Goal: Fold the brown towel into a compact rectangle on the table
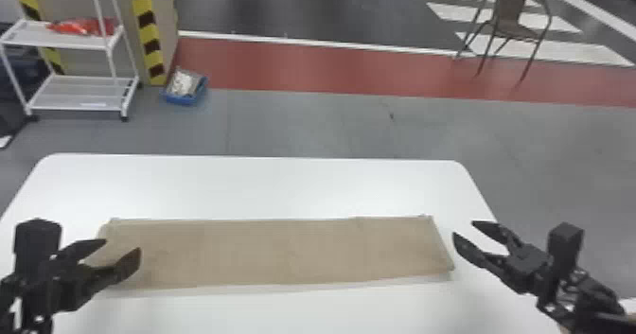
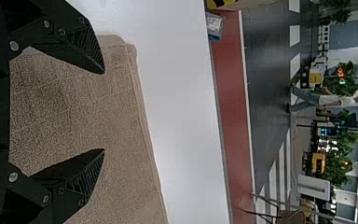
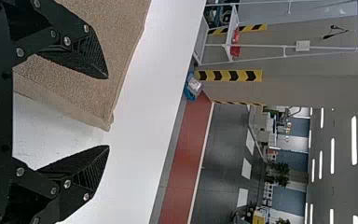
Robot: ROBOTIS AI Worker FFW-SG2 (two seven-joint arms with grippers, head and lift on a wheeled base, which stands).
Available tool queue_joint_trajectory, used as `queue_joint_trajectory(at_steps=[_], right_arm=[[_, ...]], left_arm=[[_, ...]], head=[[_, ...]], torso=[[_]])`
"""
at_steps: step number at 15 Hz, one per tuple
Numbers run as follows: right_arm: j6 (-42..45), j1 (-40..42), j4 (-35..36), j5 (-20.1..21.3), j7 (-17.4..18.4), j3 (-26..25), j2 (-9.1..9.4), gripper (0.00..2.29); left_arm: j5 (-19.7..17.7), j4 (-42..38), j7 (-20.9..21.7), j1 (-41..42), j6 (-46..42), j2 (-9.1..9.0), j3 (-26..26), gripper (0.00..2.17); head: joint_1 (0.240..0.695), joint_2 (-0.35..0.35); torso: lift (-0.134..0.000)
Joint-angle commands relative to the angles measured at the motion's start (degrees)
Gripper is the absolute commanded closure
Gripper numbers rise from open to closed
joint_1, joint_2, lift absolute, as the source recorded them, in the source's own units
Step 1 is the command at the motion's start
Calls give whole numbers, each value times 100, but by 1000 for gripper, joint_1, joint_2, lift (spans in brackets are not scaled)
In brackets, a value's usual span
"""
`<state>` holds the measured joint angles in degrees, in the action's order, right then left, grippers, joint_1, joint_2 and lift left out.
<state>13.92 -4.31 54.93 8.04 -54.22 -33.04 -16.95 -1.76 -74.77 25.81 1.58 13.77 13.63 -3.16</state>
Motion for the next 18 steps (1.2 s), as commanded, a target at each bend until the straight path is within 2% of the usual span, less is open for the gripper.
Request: queue_joint_trajectory(at_steps=[1, 4, 6, 8, 10, 12, 14, 18], right_arm=[[-17, 1, 0, -30, -19, -1, -1, 495], [-34, 1, 0, -30, -45, -1, -10, 505], [-34, 1, 0, -22, -45, 17, -10, 508], [-17, 1, 0, 66, -54, 70, -10, 768], [1, 1, 0, 128, -54, 131, -1, 1025], [124, 53, 53, 145, -19, 219, 34, 1035], [300, 97, 123, 330, 210, 307, 157, 1055], [282, 106, 167, 576, 491, 527, 184, 1055]], left_arm=[[0, -20, -6, 9, 25, -10, 0, 363], [9, -64, -6, 53, 43, -10, 0, 481], [17, -64, 3, 53, 43, -10, 0, 481], [26, -64, -6, 53, 43, -10, 9, 815], [35, -55, -15, 53, 43, -10, 26, 1332], [61, -55, -15, 62, 43, -1, 26, 1359], [70, -55, -15, 62, 43, 17, 18, 1359], [70, -46, -24, 62, 43, 34, 0, 1359]], head=[[695, -194], [695, -194], [695, -196], [695, -196], [695, -191], [695, -187], [695, -177], [695, -151]], torso=[[0], [0], [0], [0], [0], [0], [0], [0]])
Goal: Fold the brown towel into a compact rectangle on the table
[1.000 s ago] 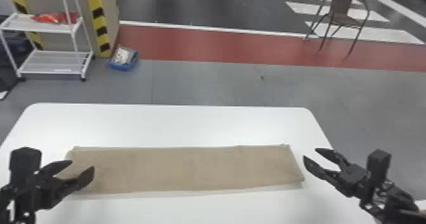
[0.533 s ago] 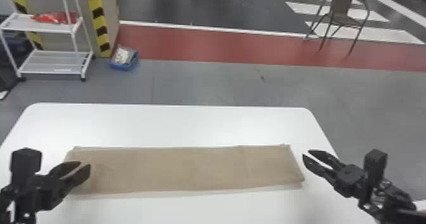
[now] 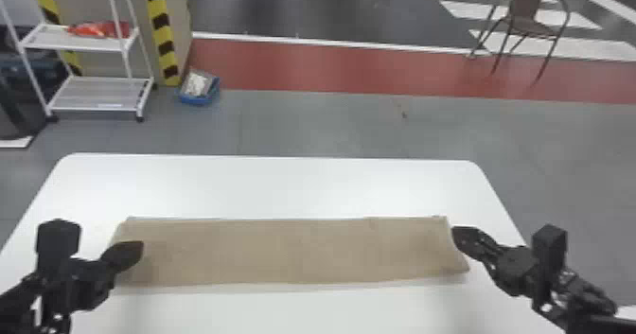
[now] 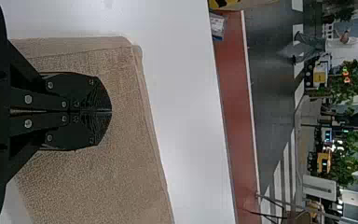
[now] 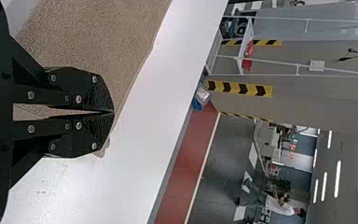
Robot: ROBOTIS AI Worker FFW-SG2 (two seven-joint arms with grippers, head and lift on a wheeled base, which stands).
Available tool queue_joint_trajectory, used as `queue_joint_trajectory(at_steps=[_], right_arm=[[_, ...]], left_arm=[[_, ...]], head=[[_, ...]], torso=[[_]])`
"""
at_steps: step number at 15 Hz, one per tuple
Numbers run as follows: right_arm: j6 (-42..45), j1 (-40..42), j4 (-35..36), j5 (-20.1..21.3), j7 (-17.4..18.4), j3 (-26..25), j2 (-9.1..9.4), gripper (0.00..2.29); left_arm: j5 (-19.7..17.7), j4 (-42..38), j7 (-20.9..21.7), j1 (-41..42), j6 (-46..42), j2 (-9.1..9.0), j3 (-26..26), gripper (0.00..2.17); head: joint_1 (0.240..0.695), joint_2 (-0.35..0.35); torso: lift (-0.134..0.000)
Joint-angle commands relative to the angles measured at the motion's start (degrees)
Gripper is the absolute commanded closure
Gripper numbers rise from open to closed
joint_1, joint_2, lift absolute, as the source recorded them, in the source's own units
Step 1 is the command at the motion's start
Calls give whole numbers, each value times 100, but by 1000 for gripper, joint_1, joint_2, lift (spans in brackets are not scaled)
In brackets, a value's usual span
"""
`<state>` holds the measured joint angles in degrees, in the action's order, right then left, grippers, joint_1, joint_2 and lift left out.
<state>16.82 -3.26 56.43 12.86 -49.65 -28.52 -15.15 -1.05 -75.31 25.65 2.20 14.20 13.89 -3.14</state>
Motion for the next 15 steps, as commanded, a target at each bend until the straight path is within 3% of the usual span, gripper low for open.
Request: queue_joint_trajectory(at_steps=[1, 3, 9, 15], right_arm=[[-9, 1, 26, 314, 158, 145, 29, 1055], [-26, 53, 61, 683, 351, 320, 38, 1055], [-396, 71, 105, 1122, 474, 575, 12, 1055], [-817, 71, 140, 1192, 386, 663, -50, 1055]], left_arm=[[9, 25, -7, 0, 0, 9, -2, 1359], [123, 69, -69, 0, 0, 0, 24, 1359], [272, 166, -227, -27, -18, 35, 42, 1359], [439, 254, -288, 9, 0, 70, 42, 1359]], head=[[695, -148], [695, -142], [695, -120], [695, -100]], torso=[[0], [0], [0], [0]])
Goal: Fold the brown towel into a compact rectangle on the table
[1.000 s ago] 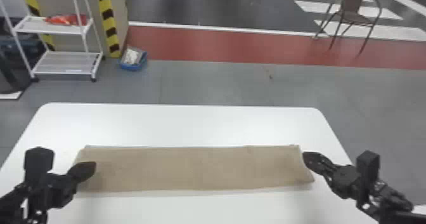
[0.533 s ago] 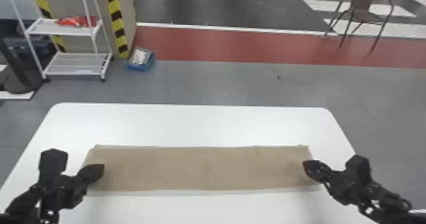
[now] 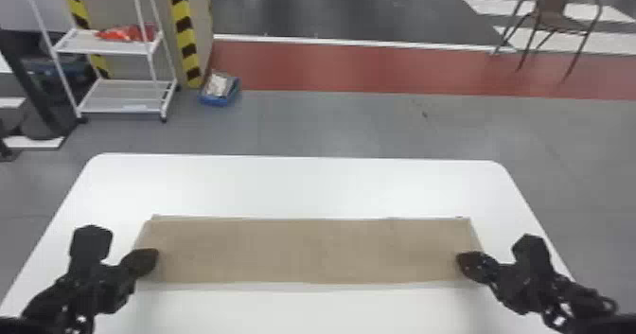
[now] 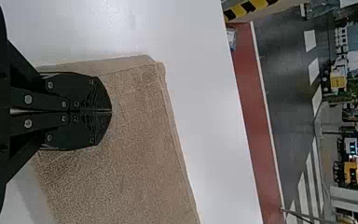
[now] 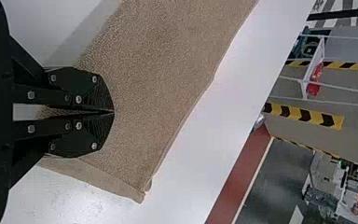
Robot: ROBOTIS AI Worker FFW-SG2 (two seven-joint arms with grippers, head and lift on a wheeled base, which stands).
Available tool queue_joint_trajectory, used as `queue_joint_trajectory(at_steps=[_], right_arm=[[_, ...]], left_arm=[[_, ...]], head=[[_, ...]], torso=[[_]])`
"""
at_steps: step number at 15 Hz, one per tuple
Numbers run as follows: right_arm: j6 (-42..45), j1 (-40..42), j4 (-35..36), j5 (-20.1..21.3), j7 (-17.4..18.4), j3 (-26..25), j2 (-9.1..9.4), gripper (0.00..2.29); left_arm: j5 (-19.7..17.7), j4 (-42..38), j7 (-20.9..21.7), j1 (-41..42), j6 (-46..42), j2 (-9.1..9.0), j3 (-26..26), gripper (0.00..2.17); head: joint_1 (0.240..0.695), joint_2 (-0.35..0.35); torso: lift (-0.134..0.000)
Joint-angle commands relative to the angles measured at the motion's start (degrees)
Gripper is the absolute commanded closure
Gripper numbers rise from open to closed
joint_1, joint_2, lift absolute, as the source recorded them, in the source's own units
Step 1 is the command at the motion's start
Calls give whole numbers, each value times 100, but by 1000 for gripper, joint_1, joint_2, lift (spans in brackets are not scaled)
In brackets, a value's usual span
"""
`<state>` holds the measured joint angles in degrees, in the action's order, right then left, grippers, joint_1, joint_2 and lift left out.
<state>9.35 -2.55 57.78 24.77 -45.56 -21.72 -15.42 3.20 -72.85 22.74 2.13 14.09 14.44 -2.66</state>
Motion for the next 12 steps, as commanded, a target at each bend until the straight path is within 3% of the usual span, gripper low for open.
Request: queue_joint_trajectory(at_steps=[1, 12], right_arm=[[-140, 9, 6, -8, -49, -34, -58, 1055], [-491, 439, 401, -289, -454, -324, -111, 1055]], left_arm=[[14, -10, 20, 51, 29, 33, -7, 1359], [-38, -291, 91, 376, 222, 103, -60, 1359]], head=[[695, -99], [695, -122]], torso=[[0], [0]])
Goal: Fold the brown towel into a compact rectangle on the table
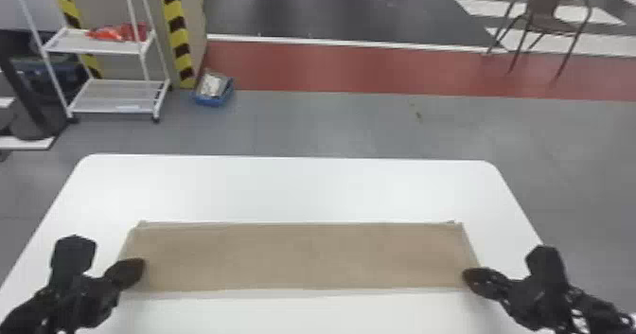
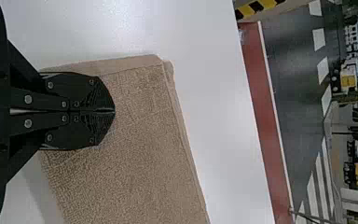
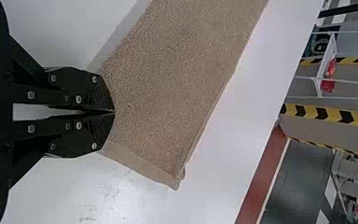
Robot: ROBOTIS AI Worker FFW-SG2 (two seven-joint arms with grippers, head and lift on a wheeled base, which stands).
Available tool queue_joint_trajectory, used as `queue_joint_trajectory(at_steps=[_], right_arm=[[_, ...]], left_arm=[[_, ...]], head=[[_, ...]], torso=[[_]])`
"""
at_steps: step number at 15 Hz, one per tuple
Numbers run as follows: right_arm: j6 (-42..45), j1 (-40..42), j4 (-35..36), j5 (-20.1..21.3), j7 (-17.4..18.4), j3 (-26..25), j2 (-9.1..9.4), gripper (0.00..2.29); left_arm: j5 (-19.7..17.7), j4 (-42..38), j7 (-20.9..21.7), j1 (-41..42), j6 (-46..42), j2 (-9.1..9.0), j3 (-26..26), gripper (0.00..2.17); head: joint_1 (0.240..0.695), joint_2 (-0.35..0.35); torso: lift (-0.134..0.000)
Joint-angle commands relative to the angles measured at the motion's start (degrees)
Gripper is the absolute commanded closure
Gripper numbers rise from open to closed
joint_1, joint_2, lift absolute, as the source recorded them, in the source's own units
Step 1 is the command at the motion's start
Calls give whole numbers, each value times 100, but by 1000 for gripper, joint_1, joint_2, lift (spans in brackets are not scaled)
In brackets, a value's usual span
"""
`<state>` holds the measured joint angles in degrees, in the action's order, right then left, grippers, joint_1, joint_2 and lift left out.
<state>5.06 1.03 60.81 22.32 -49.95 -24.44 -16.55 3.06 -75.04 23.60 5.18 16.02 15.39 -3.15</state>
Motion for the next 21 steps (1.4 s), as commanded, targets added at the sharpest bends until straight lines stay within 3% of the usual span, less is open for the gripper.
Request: queue_joint_trajectory(at_steps=[1, 10, 11, 13, 20, 21], right_arm=[[-133, 143, 186, -52, -76, -113, 20, 1055], [-537, 574, 889, -281, -331, -359, 117, 1055], [-590, 600, 1012, -307, -348, -421, 170, 1055], [-766, 635, 1293, -474, -498, -561, 231, 1055], [-924, 662, 1627, -764, -603, -755, 301, 1035], [-854, 679, 1689, -817, -603, -764, 319, 917]], left_arm=[[-34, -142, 13, 159, 28, 17, -19, 1359], [-236, -652, 92, 589, 99, 26, -274, 1355], [-262, -661, 109, 572, 46, 8, -371, 1339], [-289, -898, 162, 589, 64, -27, -450, 1109], [-535, -1408, 241, 879, 116, -106, -740, 1082], [-614, -1408, 232, 879, 257, -106, -810, 694]], head=[[695, -125], [695, -156], [695, -150], [695, -142], [695, -139], [695, -138]], torso=[[0], [0], [0], [0], [0], [0]])
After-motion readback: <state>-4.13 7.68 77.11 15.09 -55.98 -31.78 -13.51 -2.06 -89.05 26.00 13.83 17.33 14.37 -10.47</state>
